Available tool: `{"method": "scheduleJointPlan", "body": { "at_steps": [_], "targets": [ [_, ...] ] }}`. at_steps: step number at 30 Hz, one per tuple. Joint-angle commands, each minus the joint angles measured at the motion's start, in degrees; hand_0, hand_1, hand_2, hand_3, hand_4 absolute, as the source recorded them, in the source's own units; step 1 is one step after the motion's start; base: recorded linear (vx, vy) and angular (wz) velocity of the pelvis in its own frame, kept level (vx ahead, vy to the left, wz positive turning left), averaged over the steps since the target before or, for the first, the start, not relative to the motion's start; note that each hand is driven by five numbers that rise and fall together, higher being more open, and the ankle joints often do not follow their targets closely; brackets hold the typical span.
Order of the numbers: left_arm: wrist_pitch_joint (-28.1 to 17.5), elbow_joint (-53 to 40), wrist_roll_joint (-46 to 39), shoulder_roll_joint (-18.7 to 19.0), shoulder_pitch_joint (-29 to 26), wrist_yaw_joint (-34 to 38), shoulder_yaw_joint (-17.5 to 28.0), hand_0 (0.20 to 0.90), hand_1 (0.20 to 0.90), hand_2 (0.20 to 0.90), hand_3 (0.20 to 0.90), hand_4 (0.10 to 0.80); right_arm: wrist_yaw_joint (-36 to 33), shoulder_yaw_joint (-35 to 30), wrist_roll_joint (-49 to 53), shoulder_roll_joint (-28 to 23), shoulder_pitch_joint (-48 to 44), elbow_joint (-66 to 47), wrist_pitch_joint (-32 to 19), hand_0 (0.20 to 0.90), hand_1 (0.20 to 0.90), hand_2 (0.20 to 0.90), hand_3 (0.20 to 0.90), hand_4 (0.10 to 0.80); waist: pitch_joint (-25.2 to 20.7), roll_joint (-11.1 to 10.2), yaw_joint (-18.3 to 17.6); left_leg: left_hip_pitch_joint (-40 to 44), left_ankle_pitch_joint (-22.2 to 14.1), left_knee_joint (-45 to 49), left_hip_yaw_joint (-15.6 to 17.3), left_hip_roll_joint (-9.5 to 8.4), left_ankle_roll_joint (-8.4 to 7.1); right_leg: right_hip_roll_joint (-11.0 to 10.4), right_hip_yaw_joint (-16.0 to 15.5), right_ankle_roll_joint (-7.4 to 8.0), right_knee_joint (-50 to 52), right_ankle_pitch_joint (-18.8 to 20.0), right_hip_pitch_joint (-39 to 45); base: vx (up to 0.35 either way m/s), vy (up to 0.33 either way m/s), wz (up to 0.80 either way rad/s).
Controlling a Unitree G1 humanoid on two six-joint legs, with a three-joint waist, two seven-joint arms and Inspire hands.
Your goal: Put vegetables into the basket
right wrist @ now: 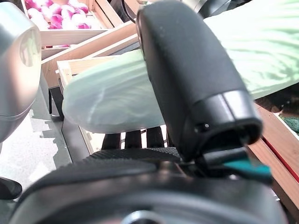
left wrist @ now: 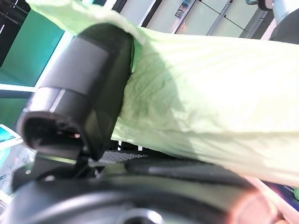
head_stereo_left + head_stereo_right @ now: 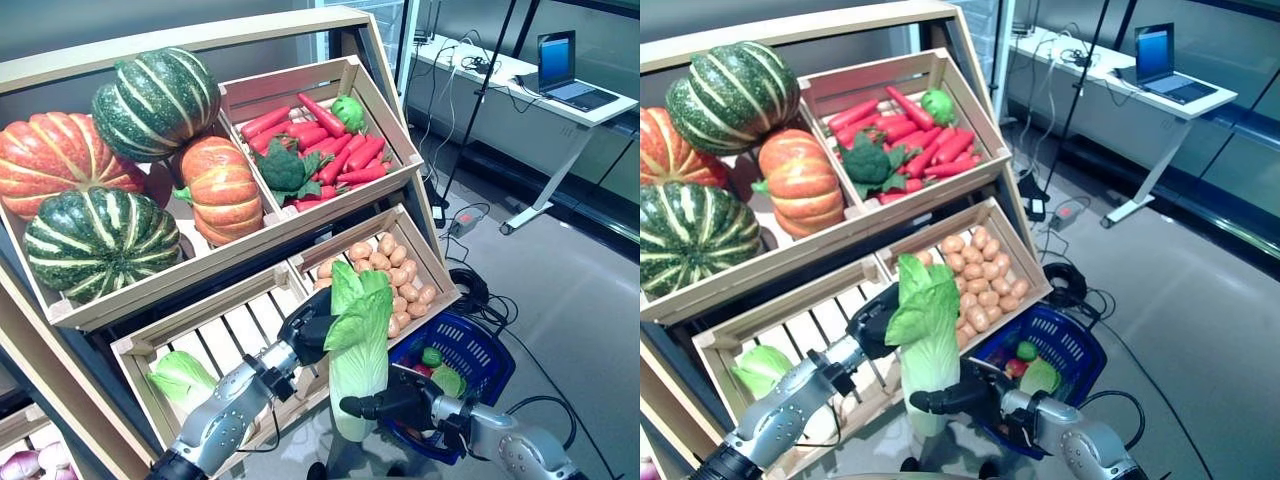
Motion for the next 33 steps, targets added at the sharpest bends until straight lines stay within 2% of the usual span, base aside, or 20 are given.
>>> {"method": "scheduleJointPlan", "body": {
  "at_steps": [1,6,11,16,18,20,22,24,29,33],
  "targets": [
    [-2.6,-10.3,-1.1,-2.1,-2.8,-4.6,0.2,0.900,0.900,0.900,0.900,0.800,-3.5,-3.5,6.7,1.1,-2.1,-3.0,-4.7,0.300,0.300,0.300,0.300,0.400,-3.8,-1.2,0.5,-1.0,-1.8,0.1,0.1,0.53,-1.06,-3.5,0.4,2.06,0.0,2.7,0.5,0.000,0.000,0.00],
    [-0.9,-9.7,3.3,0.5,-0.3,-0.3,4.9,0.900,0.900,0.900,0.900,0.800,-5.6,-8.3,7.4,-0.3,0.8,-4.3,-7.2,0.300,0.300,0.300,0.300,0.400,-3.7,-1.1,0.4,-1.2,-1.6,0.1,0.4,0.56,-1.15,-3.3,0.0,2.17,0.0,2.7,0.3,-0.004,-0.018,0.00],
    [1.7,-9.1,5.6,2.0,3.5,0.1,10.8,0.900,0.900,0.900,0.900,0.800,-8.3,-14.1,6.9,-0.6,4.4,-5.3,-9.8,0.300,0.300,0.300,0.300,0.400,-3.4,-1.0,0.2,-1.6,-1.3,0.1,0.8,0.74,-1.23,-3.0,-0.1,2.01,0.0,2.7,-0.3,-0.004,-0.031,0.00],
    [1.9,-8.4,7.2,2.7,6.0,1.4,13.7,0.900,0.900,0.900,0.900,0.800,-10.5,-17.6,6.7,-0.1,6.7,-5.2,-11.8,0.300,0.300,0.300,0.300,0.400,-2.9,-0.8,-0.1,-1.9,-1.2,0.1,1.1,0.88,-1.27,-2.7,-0.2,1.89,0.0,2.6,-0.8,-0.004,-0.041,-0.03],
    [0.6,-8.1,6.4,2.7,7.1,2.2,15.2,0.900,0.900,0.900,0.900,0.800,-11.3,-19.2,6.9,0.1,7.5,-4.9,-12.6,0.300,0.300,0.300,0.300,0.400,-2.3,-0.8,-0.1,-2.2,-1.2,0.1,1.2,0.97,-1.31,-2.5,-0.2,1.72,0.0,2.5,-1.1,-0.036,-0.054,-0.03],
    [-2.4,-7.9,5.8,2.5,7.5,3.6,16.4,0.900,0.900,0.900,0.900,0.800,-12.0,-20.0,6.3,0.3,7.9,-4.4,-12.9,0.300,0.300,0.300,0.300,0.400,-1.8,-0.8,-0.1,-2.8,-1.2,0.1,1.1,1.06,-1.43,-2.3,-0.2,1.59,0.0,2.4,-1.6,-0.069,-0.053,-0.01],
    [-7.2,-8.1,5.4,2.0,6.9,5.9,17.9,0.900,0.900,0.900,0.900,0.800,-12.7,-20.6,5.8,0.5,7.9,-3.1,-13.1,0.300,0.300,0.300,0.300,0.400,-1.1,-0.7,0.1,-4.0,-0.9,0.1,0.7,1.22,-1.69,-2.2,-0.5,1.40,0.0,2.3,-2.3,-0.107,-0.058,0.00],
    [-9.6,-8.4,6.3,1.5,6.1,7.9,19.3,0.900,0.900,0.900,0.900,0.800,-13.0,-20.8,4.7,0.9,7.7,-1.8,-13.1,0.300,0.300,0.300,0.300,0.400,-0.7,-0.8,0.3,-4.8,-0.6,0.1,0.5,1.38,-1.97,-2.1,-0.7,1.24,0.0,2.2,-2.9,-0.093,-0.047,0.02],
    [-11.6,-8.4,8.9,0.9,5.2,10.1,22.9,0.900,0.900,0.900,0.900,0.800,-14.8,-22.4,4.6,2.0,8.2,1.2,-14.0,0.300,0.300,0.300,0.300,0.400,-0.3,-1.0,0.5,-5.2,-0.5,0.1,0.3,1.63,-2.52,-2.0,-1.3,1.19,0.0,2.2,-3.2,-0.024,-0.036,0.03],
    [-13.2,-7.2,8.6,-0.2,4.4,12.7,24.2,0.900,0.900,0.900,0.900,0.800,-20.6,-23.6,5.7,4.2,6.2,4.7,-17.7,0.300,0.300,0.300,0.300,0.400,0.9,-0.7,0.5,-6.7,-0.1,0.1,0.3,1.60,-2.62,-1.7,-1.1,0.82,0.0,2.2,-4.7,-0.074,-0.010,0.00]
  ]
}}
